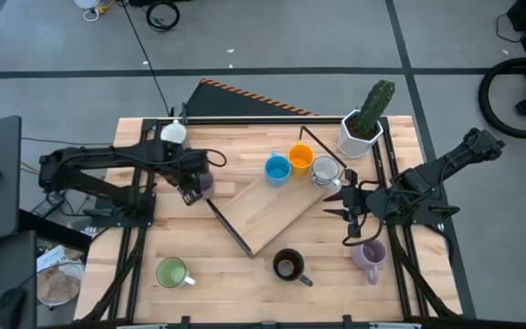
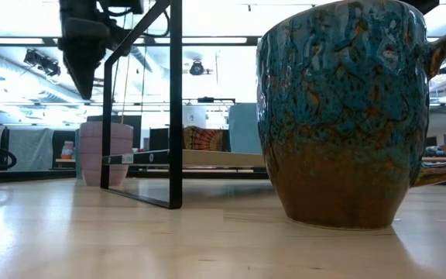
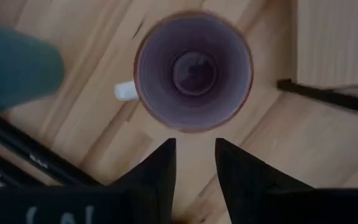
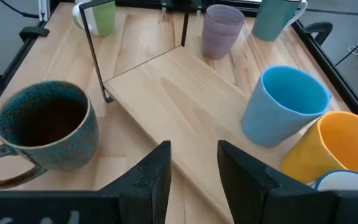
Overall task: Place coffee mugs
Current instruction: Put the purple/brown mug onto the shelf
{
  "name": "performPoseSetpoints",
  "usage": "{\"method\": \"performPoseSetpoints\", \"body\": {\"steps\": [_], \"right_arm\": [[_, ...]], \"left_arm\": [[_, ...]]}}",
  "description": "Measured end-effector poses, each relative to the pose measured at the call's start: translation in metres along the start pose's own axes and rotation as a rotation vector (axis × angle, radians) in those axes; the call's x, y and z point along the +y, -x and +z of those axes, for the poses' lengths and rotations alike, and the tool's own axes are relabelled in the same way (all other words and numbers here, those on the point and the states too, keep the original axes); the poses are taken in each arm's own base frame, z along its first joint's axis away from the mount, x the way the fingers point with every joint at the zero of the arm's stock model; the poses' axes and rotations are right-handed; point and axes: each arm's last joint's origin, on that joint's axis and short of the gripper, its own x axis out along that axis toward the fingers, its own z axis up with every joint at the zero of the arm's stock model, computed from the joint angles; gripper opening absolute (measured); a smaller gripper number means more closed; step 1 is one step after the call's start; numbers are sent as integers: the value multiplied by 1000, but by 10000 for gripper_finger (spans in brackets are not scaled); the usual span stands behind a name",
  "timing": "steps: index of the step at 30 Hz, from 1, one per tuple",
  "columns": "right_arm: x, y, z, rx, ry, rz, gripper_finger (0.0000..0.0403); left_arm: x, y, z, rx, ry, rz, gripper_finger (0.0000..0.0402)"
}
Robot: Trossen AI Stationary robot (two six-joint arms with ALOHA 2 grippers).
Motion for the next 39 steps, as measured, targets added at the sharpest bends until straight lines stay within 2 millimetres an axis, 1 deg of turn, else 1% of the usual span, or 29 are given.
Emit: {"method": "performPoseSetpoints", "body": {"steps": [3, 6, 9, 11, 14, 18, 21, 23, 26, 29, 32, 35, 39], "right_arm": [[0, 0, 0, 1, 0, -2, 136], [0, 0, 0, 2, 1, 2, 136], [0, 0, 0, 3, 1, 3, 136], [0, 0, 0, 2, 1, 4, 136], [0, 0, 0, 3, 1, 3, 136], [0, 0, 0, 3, -3, 4, 136], [0, 0, 0, 3, -3, 4, 136], [0, 0, 0, 3, -1, 4, 136], [0, 0, 0, 3, -1, 4, 136], [0, 0, 0, 3, 1, 5, 136], [0, 0, 0, 3, 2, 5, 136], [0, 0, 0, 3, 2, 5, 136], [0, 0, 0, 3, 1, 5, 136]], "left_arm": [[1, 6, -6, -42, -21, -34, 118], [-2, 8, -16, -38, -108, -72, 118], [-11, 2, -24, -23, -221, -86, 119], [-18, -6, -28, -32, -292, -84, 119], [-31, -16, -30, -96, -389, -59, 119], [-39, -15, -34, -163, -492, 18, 126], [-45, -13, -38, -198, -562, 46, 148], [-49, -16, -40, -223, -581, 53, 168], [-49, -26, -44, -216, -623, 80, 196], [-47, -35, -46, -216, -639, 113, 210], [-45, -44, -47, -212, -664, 125, 211], [-42, -51, -43, -227, -628, 127, 204], [-36, -56, -37, -241, -579, 115, 187]]}}
